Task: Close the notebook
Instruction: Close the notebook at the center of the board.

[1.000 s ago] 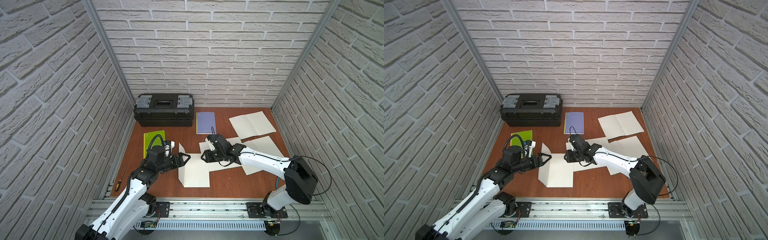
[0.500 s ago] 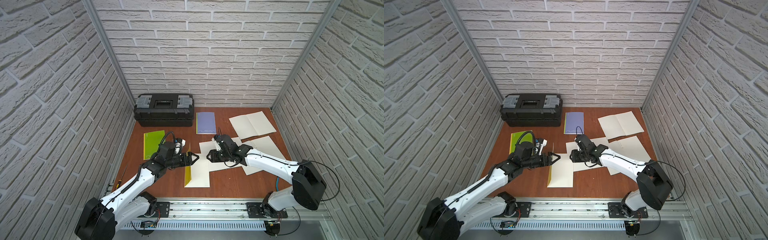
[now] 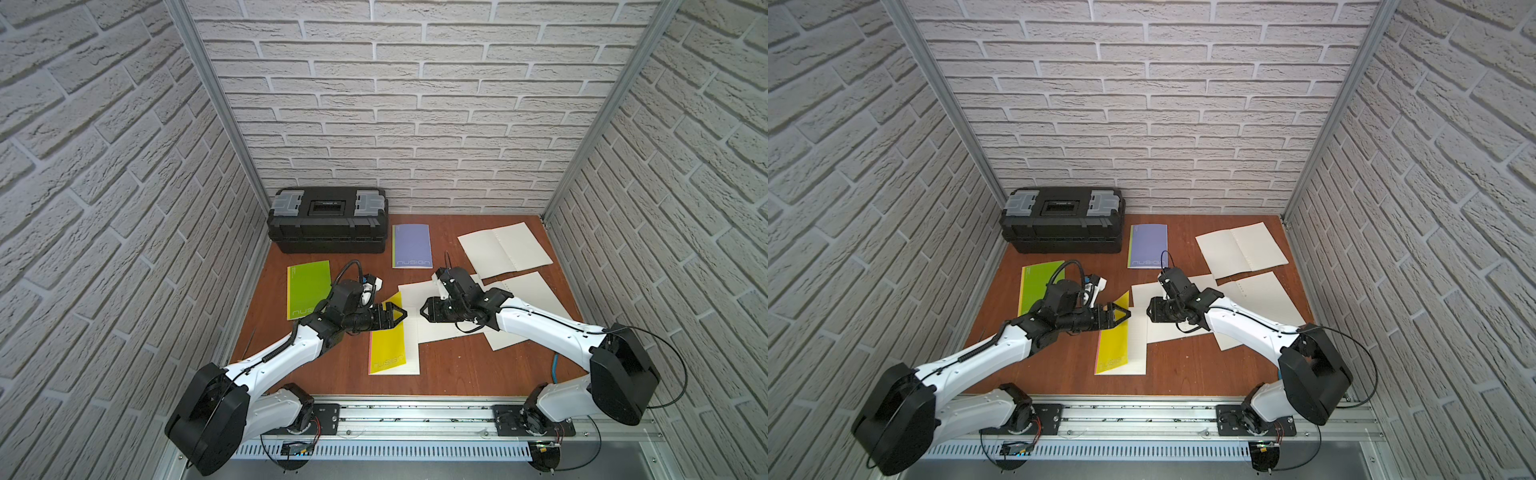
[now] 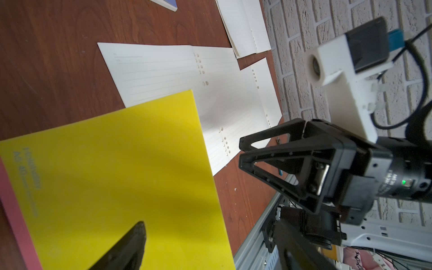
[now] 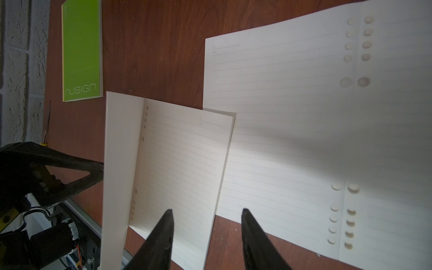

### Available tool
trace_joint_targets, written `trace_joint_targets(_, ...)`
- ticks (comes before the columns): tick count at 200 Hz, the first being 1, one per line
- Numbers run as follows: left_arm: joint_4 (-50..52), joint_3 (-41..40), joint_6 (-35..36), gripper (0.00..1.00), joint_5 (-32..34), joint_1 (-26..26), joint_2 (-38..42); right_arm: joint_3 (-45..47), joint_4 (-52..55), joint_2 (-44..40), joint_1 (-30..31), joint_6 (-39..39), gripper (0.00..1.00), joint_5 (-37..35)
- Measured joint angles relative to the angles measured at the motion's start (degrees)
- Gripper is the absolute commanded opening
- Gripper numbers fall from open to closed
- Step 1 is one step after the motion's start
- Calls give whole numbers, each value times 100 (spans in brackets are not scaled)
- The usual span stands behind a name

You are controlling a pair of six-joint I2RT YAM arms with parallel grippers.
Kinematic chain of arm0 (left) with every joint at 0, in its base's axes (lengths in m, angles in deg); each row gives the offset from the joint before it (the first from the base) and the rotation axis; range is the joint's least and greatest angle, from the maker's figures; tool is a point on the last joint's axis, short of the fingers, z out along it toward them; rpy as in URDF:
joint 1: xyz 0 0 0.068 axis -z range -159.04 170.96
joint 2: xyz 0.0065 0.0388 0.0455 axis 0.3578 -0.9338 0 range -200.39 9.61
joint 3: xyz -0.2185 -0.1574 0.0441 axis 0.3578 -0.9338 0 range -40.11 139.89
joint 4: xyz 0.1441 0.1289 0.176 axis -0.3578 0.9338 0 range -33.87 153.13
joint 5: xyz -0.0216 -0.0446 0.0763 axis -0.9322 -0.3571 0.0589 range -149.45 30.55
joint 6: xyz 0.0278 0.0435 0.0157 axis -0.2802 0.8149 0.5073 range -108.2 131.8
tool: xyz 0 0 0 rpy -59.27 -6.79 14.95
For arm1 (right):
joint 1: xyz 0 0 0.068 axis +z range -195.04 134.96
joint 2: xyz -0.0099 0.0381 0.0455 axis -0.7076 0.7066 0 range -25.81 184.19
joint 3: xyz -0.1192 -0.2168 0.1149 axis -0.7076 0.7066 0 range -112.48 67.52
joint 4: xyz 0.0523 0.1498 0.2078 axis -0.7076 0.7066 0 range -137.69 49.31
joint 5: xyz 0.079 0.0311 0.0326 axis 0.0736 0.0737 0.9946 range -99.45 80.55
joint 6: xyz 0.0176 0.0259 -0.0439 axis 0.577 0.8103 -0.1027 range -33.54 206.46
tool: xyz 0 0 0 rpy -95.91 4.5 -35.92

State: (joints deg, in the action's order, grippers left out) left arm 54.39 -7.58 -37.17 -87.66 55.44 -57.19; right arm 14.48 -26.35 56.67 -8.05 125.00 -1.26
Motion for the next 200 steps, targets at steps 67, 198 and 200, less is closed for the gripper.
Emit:
trace_joint_targets(67,549,219,188,84,505,24,-525,0,90,4,-79,-50,48,9)
trace_joint_targets(198,2461,1355,645,74,2184,852,-1812,238,-212,455,208,68,40,249)
trace_joint_targets(200,2474,1370,647,74,2192,866,-1836,245,-229,466,227,70,40,254)
